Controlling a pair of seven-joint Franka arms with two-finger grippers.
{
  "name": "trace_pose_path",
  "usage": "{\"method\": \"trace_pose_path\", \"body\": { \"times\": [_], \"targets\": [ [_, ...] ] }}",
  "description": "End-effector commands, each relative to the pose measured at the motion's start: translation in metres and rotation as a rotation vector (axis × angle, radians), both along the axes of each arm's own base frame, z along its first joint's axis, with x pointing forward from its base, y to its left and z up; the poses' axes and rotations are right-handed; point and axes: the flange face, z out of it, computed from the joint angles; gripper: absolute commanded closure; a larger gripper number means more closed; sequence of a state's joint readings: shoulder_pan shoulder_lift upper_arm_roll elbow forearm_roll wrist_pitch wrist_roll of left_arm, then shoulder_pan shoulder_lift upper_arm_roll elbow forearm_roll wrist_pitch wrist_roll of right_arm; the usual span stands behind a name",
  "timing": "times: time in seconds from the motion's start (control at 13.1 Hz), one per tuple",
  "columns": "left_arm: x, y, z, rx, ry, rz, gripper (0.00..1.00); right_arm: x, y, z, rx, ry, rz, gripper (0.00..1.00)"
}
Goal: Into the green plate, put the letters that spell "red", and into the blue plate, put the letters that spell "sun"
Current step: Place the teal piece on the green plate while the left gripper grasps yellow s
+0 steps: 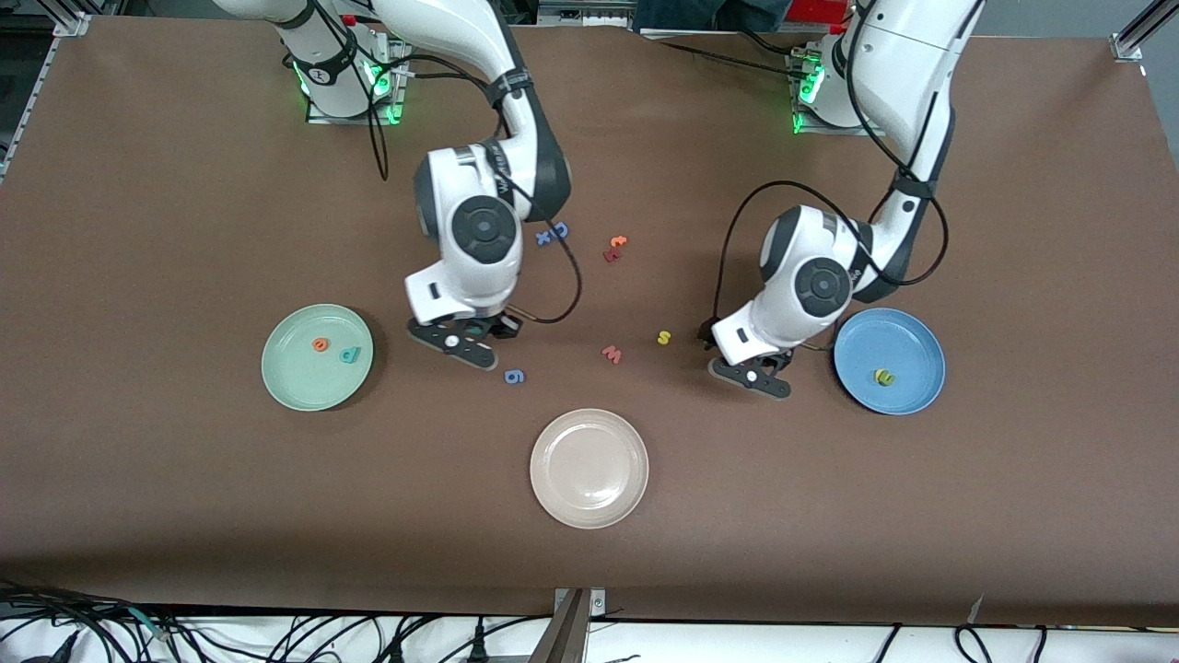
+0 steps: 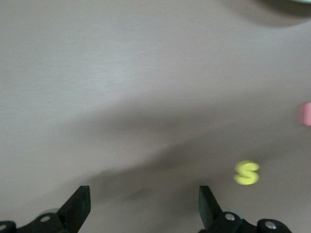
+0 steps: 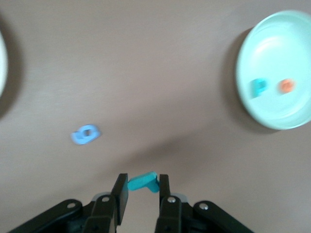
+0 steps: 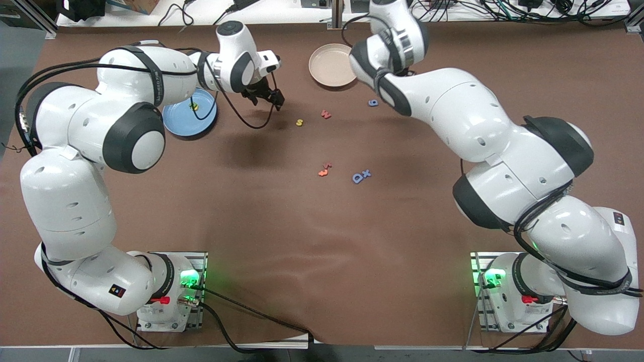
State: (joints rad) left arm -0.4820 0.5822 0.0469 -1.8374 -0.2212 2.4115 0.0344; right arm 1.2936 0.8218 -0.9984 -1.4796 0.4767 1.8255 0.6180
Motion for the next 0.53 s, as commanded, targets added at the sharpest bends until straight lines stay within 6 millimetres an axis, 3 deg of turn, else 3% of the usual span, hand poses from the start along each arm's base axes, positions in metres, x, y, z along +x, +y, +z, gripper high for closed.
{"method": "trace_pose_path", "body": {
  "times": [0.0, 0.15, 0.46],
  "targets": [
    [-0.003, -0.032, 0.002, 0.054, -0.022, 0.010, 0.03, 0.010, -0.049, 0.025, 0.029, 0.055, 0.041, 0.76],
    [-0.008, -0.055, -0.002, 0.151, -0.079, 0.006, 0.04, 0.022, -0.102, 0.036, 0.074, 0.088, 0.109, 0.76],
    [-0.014, -0.075, -0.005, 0.179, -0.103, 0.036, 0.04, 0.054, -0.225, 0.026, 0.170, 0.136, 0.204, 0.76]
  ]
}}
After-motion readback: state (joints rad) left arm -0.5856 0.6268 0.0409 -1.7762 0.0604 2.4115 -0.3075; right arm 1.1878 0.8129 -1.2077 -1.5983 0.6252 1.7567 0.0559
